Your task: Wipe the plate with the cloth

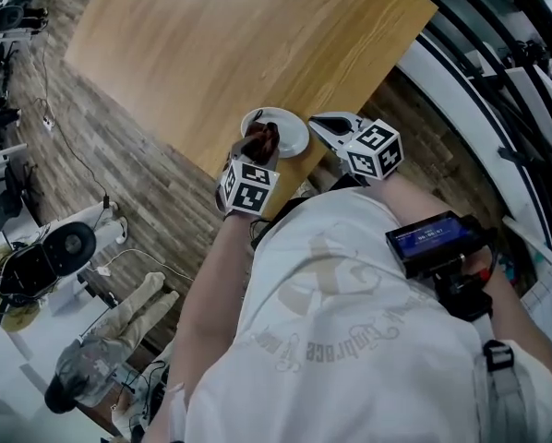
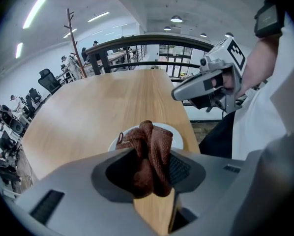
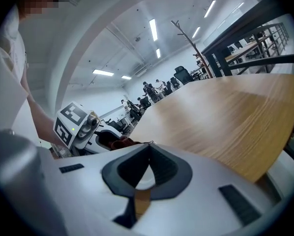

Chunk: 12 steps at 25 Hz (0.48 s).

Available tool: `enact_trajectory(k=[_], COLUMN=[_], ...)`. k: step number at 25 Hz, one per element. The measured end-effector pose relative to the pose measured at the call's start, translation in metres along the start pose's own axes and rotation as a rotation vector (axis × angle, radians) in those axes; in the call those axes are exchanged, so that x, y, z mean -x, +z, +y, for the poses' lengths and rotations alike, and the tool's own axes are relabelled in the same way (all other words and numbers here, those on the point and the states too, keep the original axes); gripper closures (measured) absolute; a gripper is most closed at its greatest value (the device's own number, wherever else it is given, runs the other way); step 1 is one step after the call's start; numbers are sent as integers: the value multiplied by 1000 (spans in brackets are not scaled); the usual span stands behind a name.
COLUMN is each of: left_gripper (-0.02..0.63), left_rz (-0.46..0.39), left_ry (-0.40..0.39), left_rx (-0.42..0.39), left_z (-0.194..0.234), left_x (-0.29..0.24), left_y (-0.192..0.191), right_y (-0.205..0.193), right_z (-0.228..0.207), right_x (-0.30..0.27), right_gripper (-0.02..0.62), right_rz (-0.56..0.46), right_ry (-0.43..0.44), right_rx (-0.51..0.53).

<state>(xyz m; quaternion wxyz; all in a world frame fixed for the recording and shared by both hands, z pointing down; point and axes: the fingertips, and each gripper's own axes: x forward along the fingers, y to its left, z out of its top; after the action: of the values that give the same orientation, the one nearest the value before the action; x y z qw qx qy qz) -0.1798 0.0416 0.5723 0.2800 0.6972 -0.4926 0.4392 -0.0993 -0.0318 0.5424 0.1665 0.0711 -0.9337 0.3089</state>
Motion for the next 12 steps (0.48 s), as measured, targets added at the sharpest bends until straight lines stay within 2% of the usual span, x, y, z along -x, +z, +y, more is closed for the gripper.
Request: enact_trajectory(k=[7, 12], left_gripper=[436, 436], left_rz=[-6, -32], left_ry=[1, 33], left_rx=[-38, -10], left_z=[11, 33], left_x=[-16, -21], left_y=[18, 31], right_y=[-5, -9], right_z=[-7, -12], right_x=[11, 17], right_gripper=[581, 581], right_rz=[-5, -3], right_ry=[-36, -58], right_rx=[-13, -25])
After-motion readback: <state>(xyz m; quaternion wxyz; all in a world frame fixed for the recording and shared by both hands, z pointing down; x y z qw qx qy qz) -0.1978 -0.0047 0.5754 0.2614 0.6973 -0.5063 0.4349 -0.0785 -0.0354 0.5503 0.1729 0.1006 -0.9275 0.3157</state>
